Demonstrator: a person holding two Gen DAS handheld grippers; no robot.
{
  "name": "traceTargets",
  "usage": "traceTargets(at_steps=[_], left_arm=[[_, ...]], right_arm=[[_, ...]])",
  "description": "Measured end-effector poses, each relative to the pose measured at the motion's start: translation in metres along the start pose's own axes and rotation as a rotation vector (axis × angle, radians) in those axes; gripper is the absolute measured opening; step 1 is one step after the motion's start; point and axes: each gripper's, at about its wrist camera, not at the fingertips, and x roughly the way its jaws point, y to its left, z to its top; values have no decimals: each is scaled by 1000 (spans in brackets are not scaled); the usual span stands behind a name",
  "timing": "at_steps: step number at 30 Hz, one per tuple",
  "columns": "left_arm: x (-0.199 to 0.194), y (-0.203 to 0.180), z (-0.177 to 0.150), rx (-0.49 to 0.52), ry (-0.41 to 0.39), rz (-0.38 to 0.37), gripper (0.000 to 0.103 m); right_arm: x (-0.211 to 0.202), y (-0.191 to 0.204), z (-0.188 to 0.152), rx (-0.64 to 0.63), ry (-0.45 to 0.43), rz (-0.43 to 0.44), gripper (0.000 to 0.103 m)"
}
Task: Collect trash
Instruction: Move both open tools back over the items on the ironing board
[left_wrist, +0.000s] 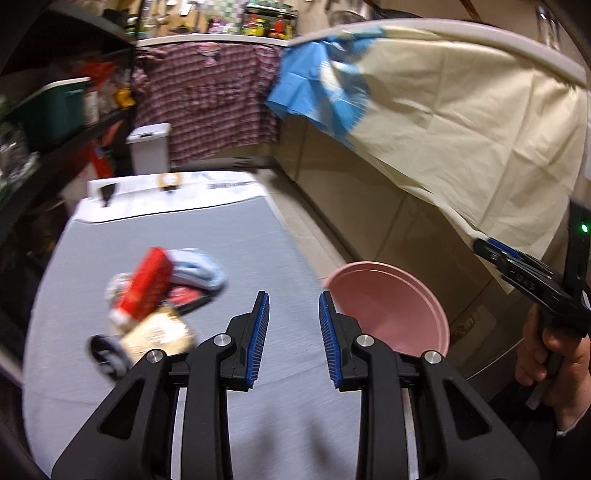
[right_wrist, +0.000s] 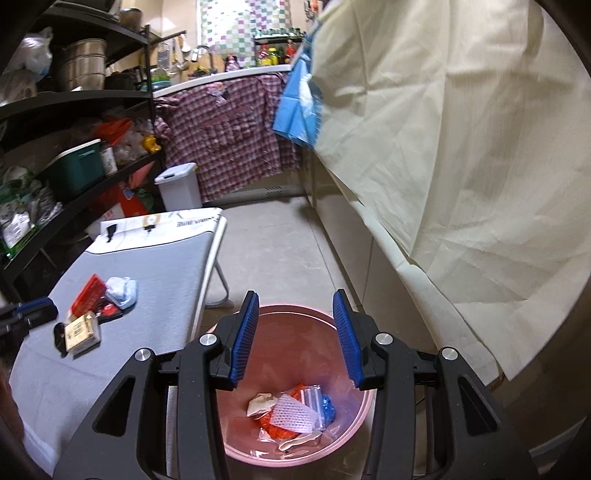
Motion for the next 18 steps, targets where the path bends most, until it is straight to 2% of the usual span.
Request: traceTargets(at_steps=[9, 15, 18], left_arm=[[-49, 95, 4, -62, -29, 140, 27], [-60, 148, -4, -210, -81, 211, 27], [-59, 165, -14, -264, -74, 235, 27]], right_arm=[[-26, 44, 4, -26, -49, 120, 36], [-17, 108, 0, -39, -58, 235, 36], [-5, 144, -6, -66, -55, 280, 39]])
